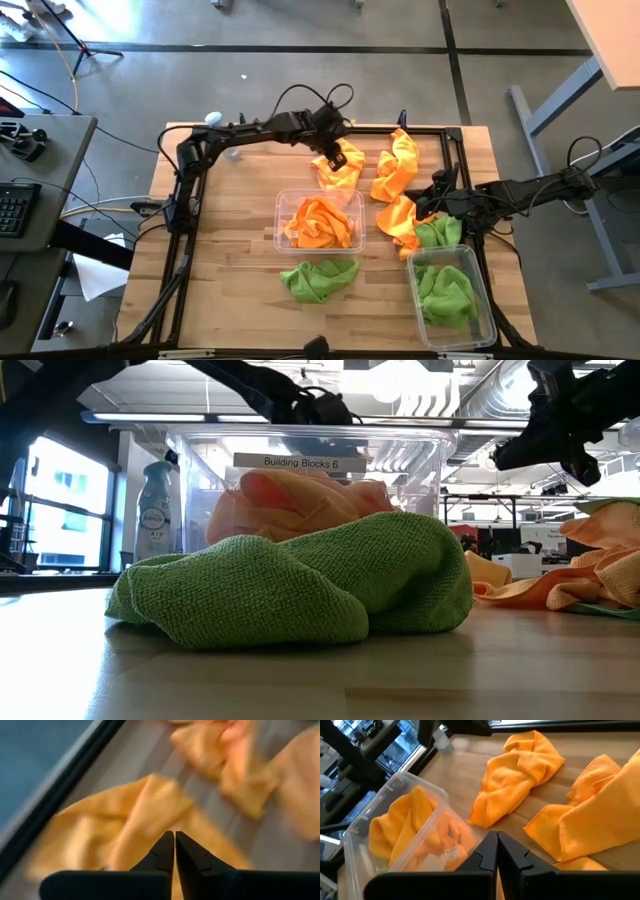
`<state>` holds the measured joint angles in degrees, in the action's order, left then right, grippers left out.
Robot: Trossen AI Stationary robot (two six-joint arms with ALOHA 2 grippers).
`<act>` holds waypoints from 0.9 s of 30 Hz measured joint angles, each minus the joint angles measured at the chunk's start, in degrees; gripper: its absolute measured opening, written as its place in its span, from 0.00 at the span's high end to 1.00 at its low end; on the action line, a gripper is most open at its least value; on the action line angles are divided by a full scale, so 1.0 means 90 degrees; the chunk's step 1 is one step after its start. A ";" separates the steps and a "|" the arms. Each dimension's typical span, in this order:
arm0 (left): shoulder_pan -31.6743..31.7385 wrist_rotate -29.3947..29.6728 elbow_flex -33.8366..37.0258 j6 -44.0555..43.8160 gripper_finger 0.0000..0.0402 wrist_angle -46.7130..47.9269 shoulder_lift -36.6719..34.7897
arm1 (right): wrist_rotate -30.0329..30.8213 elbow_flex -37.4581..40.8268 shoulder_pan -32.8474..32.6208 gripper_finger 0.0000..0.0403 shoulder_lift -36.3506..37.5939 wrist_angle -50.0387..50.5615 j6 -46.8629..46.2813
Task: Sort microfiber towel by color & place in baskets
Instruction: Put the orange towel into the top transparent bin, then put the top left orange towel into the top transparent bin
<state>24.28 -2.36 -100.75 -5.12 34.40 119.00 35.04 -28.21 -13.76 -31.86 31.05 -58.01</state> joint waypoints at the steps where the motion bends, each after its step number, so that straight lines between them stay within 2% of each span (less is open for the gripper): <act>1: -0.0009 -0.0187 0.0000 -0.0219 0.97 -0.0145 0.0036 | -0.0072 0.0000 0.0000 1.00 0.0000 0.0000 -0.0001; 8: -0.0347 -0.0103 0.0000 -0.0874 0.83 -0.0697 0.0549 | -0.0145 0.0000 0.0000 1.00 0.0000 0.0000 -0.0001; 15: -0.0614 0.0142 0.0002 -0.0921 0.72 -0.0572 0.1154 | -0.0167 0.0000 0.0000 1.00 0.0000 -0.0002 -0.0001; 17: -0.0697 0.0487 -0.0053 -0.0750 0.72 -0.0308 0.1294 | -0.0167 0.0000 0.0000 1.00 0.0002 -0.0002 -0.0003; 22: -0.0816 0.0982 -0.0526 -0.0172 0.76 0.0562 0.1599 | -0.0166 0.0000 0.0000 1.00 0.0000 -0.0002 -0.0003; 27: -0.0851 0.1105 -0.0916 0.0290 0.95 0.1190 0.1824 | -0.0166 0.0000 0.0000 1.00 0.0002 -0.0005 -0.0023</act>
<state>16.62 7.59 -109.00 -2.52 45.11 135.41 33.54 -28.21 -13.76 -31.83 31.00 -58.22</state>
